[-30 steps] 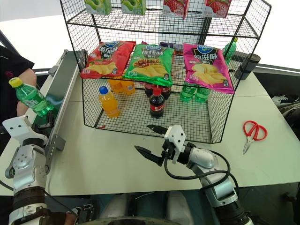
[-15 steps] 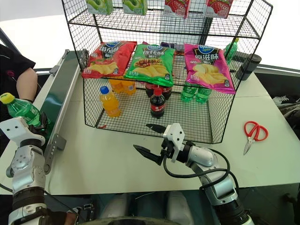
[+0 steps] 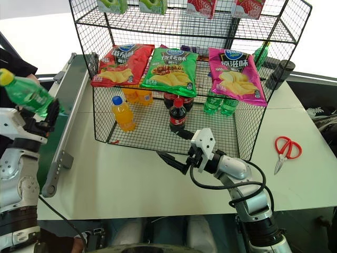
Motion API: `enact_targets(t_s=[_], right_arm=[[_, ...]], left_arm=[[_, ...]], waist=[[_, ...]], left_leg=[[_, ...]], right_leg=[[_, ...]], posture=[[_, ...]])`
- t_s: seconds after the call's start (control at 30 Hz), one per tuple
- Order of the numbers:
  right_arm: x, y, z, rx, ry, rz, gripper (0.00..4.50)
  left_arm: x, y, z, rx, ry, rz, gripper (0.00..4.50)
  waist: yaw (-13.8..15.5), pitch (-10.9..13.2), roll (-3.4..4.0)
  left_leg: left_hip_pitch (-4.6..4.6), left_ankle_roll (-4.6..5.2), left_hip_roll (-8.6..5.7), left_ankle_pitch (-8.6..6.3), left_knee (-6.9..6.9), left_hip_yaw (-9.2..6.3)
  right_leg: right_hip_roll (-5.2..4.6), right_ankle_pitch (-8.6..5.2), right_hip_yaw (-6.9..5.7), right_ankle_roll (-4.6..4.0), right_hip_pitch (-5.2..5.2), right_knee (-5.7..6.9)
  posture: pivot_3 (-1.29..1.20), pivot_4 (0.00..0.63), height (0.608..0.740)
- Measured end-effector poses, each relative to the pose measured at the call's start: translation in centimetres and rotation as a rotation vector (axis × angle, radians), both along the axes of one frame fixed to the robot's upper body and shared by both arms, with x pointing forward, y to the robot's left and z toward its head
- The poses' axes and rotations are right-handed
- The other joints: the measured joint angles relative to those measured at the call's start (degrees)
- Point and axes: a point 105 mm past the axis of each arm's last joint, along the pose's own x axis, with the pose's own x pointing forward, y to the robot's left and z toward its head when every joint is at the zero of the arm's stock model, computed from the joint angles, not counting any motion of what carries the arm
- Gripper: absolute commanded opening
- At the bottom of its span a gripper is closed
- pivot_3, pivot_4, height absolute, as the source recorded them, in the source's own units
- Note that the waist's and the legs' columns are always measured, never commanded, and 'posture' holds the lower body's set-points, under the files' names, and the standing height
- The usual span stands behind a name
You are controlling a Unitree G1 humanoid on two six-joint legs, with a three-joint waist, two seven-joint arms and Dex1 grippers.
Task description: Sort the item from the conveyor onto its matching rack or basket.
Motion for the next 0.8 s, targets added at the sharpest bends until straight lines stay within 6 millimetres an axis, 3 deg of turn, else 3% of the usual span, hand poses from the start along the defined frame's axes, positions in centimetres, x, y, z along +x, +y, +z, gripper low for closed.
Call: enact_targets(t_s=[0.27,0.5,0.67,0.8], right_arm=[[-0.1,0.1,0.4,-0.007,-0.007,0.008,4.50],[-0.2,1.3,0.7,0.013,0.000,0.022,4.50],[0.6,1.4,1.2,0.017,0.005,-0.017,4.50],[0.6,1.4,1.3,0.036,0.020,-0.045,4.50]], left_arm=[[-2.1,-8.8,-4.7,0.114,0.218,-0.466,2.75],[-1.4,-16.2,-6.6,0.179,0.236,-0.783,2.75],[-1.3,-19.8,-7.5,0.215,0.220,-0.960,2.75],[-1.5,-21.1,-7.4,0.249,0.190,-1.047,2.75]], waist=[[0.1,0.1,0.14],[0.3,0.1,0.18],[0.2,0.1,0.20],[0.3,0.1,0.20]], left_leg=[[0.05,0.02,0.01,0.01,0.06,0.00],[0.03,0.08,-0.07,0.01,0.18,-0.01],[0.04,0.09,0.03,0.02,0.21,-0.02],[0.04,0.10,0.18,0.01,0.27,-0.07]], right_leg=[[0.04,-0.09,-0.01,-0.16,0.06,0.06],[0.09,0.00,-0.05,0.01,0.16,0.06],[0.42,0.02,-0.08,0.07,0.17,0.06],[0.77,0.02,-0.06,0.08,0.19,0.05]], posture=[[0.00,0.150,0.740],[0.00,0.150,0.740],[0.00,0.150,0.740],[0.00,0.150,0.740]])
